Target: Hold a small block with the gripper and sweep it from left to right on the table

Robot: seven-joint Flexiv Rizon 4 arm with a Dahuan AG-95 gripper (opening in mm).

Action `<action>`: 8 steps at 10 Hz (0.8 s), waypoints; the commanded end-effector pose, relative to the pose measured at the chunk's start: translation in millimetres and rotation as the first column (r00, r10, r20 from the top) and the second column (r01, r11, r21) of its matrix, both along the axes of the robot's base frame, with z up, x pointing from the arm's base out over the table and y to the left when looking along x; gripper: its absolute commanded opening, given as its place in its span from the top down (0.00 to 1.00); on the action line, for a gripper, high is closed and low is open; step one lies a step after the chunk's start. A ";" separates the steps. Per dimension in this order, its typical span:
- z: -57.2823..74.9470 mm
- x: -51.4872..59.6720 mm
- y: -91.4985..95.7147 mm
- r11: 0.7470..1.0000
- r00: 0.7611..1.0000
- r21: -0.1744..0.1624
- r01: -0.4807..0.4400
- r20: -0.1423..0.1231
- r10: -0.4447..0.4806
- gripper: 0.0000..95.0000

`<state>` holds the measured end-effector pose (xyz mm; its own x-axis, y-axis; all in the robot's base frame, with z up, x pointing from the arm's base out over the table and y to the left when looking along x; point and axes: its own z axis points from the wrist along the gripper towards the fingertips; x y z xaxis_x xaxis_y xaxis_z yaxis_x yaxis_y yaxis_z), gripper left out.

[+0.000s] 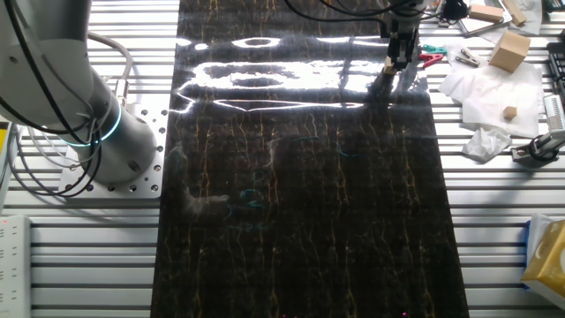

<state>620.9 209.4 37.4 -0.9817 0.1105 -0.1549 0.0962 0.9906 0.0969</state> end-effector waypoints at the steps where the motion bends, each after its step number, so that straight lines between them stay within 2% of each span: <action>1: -0.1 0.3 1.3 1.000 1.000 -0.001 0.003 0.001 -0.003 0.80; 8: -4.7 0.7 14.6 1.000 1.000 0.003 0.028 0.002 -0.028 0.80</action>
